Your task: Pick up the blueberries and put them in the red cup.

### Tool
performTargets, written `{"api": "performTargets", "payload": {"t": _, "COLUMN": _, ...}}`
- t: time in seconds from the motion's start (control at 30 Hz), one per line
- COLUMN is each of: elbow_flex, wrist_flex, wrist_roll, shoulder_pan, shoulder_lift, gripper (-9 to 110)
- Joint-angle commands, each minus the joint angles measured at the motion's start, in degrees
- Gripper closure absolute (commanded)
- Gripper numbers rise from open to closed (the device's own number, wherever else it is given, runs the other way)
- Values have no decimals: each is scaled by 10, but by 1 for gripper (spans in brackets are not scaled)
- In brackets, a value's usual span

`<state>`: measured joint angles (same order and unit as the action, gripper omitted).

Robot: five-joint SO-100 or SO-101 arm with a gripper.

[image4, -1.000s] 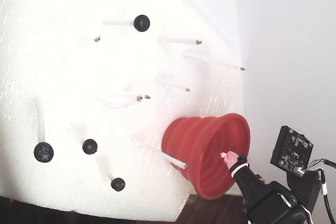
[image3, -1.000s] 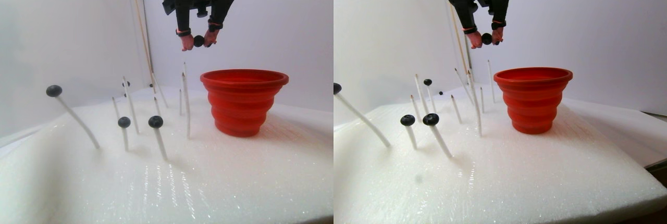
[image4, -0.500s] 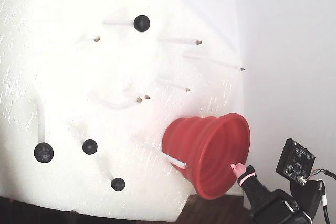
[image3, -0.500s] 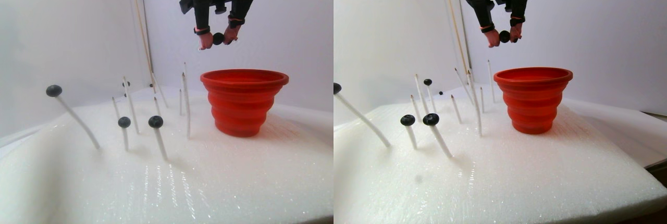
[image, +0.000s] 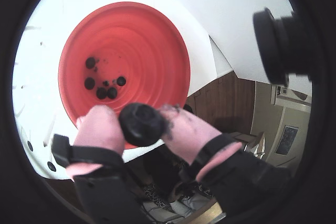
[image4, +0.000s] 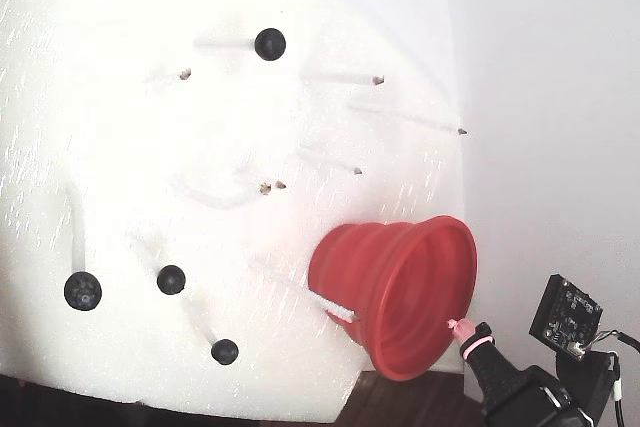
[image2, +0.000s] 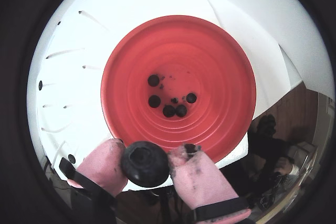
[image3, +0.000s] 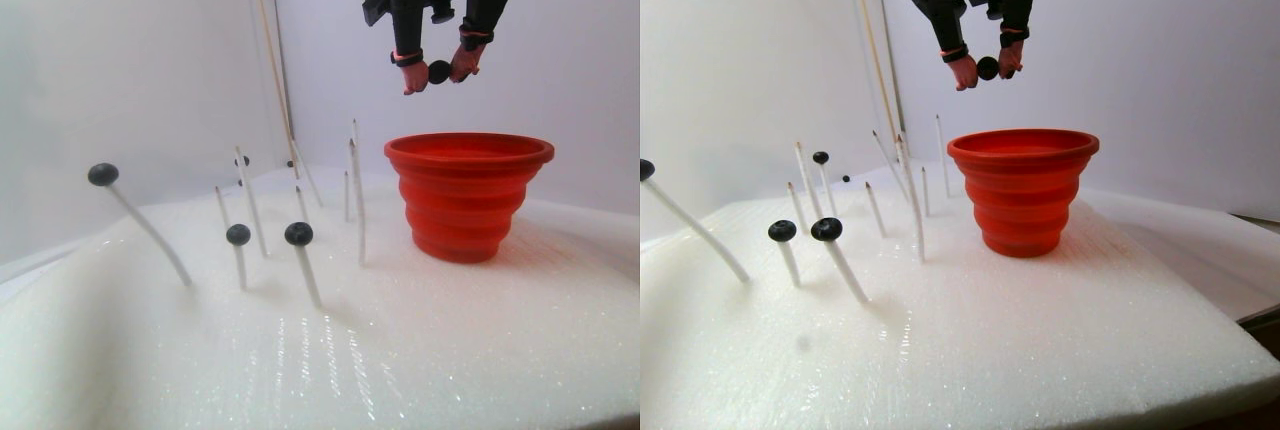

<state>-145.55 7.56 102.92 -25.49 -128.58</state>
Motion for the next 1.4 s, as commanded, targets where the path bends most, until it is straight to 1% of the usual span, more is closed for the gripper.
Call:
{"api": "performTargets", "payload": {"t": 0.0, "elbow_flex": 9, "wrist_flex": -11, "wrist_roll": 3, "shoulder_pan": -11, "shoulder_lift": -5, "gripper": 84}}
{"api": "performTargets", "payload": {"t": 0.27, "elbow_flex": 7, "wrist_flex": -11, "wrist_roll": 4, "shoulder_pan": 0, "shoulder_lift": -9, "gripper": 84}}
{"api": "performTargets", "payload": {"t": 0.63, "elbow_flex": -4, "wrist_flex": -9, "wrist_roll": 0, "shoulder_pan": 52, "shoulder_lift": -38, "gripper": 85}}
{"api": "performTargets", "payload": {"t": 1.37, "elbow_flex": -41, "wrist_flex": 98, "wrist_roll": -13, "shoulder_pan": 158, "shoulder_lift": -171, "gripper": 86}}
